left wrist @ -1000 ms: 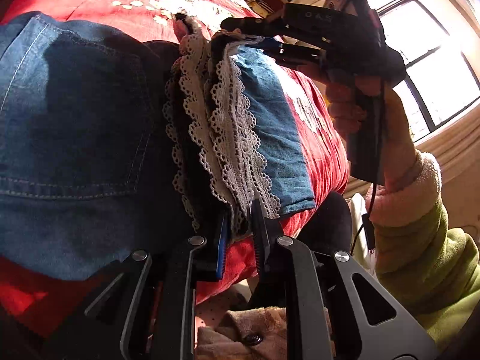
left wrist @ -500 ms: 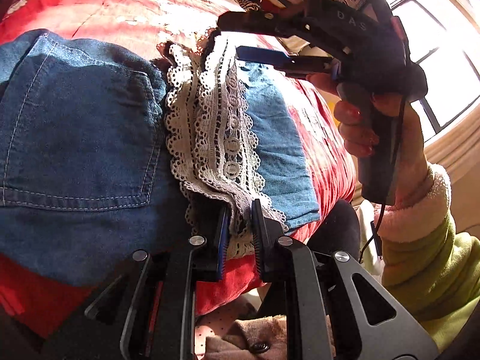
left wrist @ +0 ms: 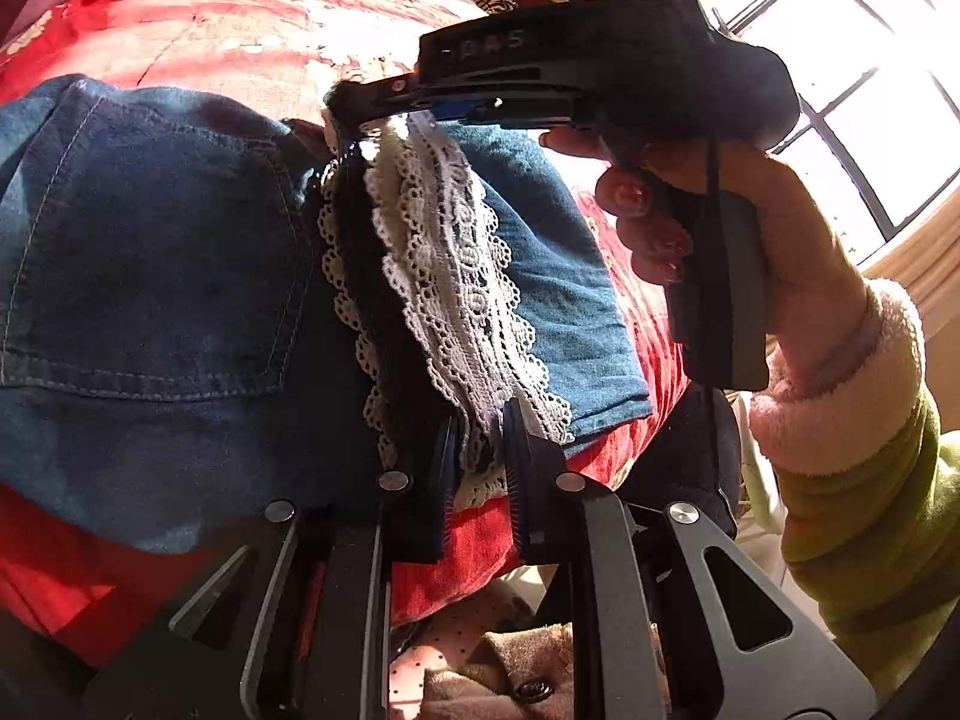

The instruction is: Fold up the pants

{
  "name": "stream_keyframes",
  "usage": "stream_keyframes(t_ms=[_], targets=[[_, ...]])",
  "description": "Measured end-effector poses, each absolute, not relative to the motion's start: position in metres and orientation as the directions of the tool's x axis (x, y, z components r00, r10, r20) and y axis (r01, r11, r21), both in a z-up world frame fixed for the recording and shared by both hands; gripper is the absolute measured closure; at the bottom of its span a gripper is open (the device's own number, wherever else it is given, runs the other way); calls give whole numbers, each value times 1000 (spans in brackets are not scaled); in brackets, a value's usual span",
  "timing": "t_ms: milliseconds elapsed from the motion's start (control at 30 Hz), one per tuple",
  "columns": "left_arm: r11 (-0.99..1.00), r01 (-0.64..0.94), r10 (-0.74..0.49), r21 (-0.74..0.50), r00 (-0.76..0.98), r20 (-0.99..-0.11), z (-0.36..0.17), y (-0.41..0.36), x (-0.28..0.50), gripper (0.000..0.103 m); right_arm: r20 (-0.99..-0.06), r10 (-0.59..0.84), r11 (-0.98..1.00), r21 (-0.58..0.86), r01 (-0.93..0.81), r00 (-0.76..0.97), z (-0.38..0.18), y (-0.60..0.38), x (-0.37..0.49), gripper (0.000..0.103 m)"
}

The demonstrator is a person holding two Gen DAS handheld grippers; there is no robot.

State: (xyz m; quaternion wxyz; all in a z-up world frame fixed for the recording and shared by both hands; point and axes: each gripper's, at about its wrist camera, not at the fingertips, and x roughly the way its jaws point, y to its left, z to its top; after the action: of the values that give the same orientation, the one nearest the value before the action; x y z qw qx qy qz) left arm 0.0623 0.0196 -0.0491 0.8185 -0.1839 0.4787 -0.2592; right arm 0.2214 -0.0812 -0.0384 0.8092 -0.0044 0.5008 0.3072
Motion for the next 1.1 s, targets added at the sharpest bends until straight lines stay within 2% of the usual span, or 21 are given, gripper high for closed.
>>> stream_keyframes(t_ms=[133,200,333,467,633,733,867,1100], targets=[[816,287,-578,-502,449,-681,-34,19,70,95,-751,508,843,334,-421,422,-10,-111,220,88],[826,285,-563,-487,469,-680,-31,21,73,95,-756,481,861,311,-404,444,-8,-108,224,88],[832,242,-552,-500,455,-699,-47,34,71,95,-801,472,845,293,-447,369,-29,-76,232,87],[826,216,-559,-521,439,-703,-54,47,62,95,-797,517,812,342,-473,312,-41,-62,232,66],[821,217,-567,-528,425,-706,-56,54,54,95,-702,596,783,400,-476,390,-9,-100,222,61],[826,228,-561,-515,427,-710,-57,46,55,94,-737,553,794,326,-513,387,-8,-108,211,62],[829,228,-557,-511,422,-715,-61,37,58,94,-818,473,800,243,-548,328,-38,-93,201,64],[844,219,-534,-490,429,-728,-63,28,58,94,-848,449,817,262,-513,282,-75,-87,209,64]])
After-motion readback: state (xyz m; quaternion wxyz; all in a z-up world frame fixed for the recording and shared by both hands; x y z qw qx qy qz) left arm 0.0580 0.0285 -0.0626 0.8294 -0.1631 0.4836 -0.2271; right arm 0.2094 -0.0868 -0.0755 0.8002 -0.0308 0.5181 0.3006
